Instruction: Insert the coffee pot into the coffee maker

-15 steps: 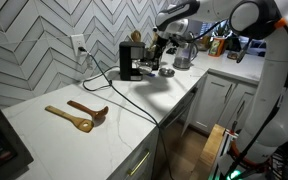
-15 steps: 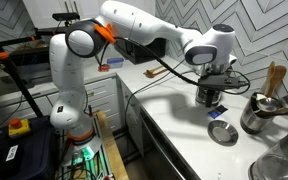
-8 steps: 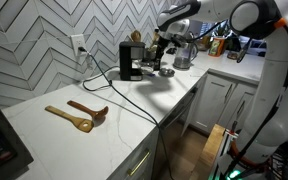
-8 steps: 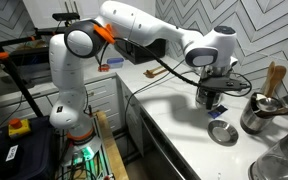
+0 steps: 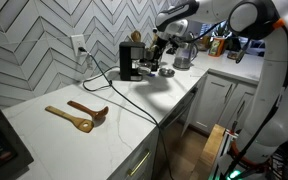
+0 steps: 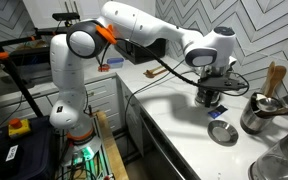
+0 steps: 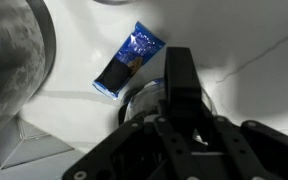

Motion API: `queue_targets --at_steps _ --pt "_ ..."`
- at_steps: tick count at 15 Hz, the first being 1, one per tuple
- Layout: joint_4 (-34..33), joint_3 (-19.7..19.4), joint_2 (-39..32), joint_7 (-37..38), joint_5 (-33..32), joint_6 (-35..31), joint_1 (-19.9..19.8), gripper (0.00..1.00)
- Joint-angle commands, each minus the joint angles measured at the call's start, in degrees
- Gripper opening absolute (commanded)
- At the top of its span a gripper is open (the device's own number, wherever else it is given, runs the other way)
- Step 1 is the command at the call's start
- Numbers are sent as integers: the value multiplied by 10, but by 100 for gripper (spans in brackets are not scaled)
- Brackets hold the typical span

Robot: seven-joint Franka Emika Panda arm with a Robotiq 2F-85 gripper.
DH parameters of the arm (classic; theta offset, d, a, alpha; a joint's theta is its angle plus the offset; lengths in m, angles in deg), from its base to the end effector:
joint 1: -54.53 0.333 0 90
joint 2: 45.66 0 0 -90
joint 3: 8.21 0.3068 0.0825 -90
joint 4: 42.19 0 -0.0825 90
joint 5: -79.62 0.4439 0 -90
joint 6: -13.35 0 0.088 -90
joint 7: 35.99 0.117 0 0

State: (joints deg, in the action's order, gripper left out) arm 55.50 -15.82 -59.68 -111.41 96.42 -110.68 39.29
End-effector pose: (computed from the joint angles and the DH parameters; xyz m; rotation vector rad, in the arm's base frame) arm 0.6607 -0.2571 0.4305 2.8524 1.1839 0.4897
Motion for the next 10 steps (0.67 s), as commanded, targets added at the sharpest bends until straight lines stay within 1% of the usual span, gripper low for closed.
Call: queue_targets --at_steps 1,6,10 --pt "-23 8 -18 -10 8 5 -10 7" --pt "-40 9 -32 -11 11 5 -13 7" --pt "-48 4 -37 11 6 9 -15 7"
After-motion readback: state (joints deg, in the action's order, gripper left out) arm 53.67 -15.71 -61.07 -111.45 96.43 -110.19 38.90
